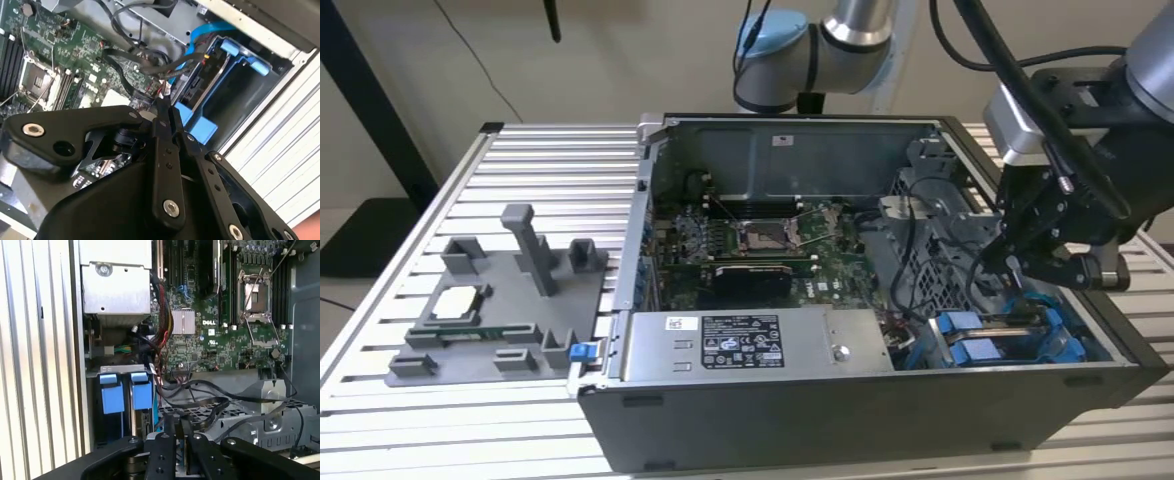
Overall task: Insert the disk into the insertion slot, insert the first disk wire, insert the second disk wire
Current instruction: 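Insert the second disk wire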
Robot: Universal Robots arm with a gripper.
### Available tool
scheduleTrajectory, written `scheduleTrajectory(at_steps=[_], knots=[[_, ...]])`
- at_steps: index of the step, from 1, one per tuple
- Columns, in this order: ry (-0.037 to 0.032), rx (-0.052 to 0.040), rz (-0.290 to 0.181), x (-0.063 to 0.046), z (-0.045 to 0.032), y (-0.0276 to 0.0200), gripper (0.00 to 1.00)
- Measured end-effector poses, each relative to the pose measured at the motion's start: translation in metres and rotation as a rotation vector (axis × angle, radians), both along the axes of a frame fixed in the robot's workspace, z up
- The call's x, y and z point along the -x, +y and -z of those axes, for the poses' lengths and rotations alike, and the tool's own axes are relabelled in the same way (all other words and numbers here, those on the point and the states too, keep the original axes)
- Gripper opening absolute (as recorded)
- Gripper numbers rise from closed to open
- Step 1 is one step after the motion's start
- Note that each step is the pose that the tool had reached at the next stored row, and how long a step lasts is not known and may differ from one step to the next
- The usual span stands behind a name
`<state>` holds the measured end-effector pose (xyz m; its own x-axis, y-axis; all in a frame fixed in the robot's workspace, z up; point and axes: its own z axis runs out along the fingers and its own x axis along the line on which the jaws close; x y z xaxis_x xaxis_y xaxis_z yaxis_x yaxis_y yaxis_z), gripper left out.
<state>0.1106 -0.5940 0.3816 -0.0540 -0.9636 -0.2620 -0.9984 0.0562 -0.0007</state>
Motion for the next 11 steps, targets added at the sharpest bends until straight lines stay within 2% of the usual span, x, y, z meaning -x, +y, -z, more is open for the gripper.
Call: scheduleTrajectory(at_steps=[5, 7, 11], knots=[[0.0001, 0.0017, 0.000, 0.0001, 0.0000, 0.0002, 0.00], [0.0000, 0.0139, 0.000, 0.0001, 0.0000, 0.0001, 0.00], [0.0000, 0.0520, 0.000, 0.0001, 0.0009, 0.0000, 0.00]])
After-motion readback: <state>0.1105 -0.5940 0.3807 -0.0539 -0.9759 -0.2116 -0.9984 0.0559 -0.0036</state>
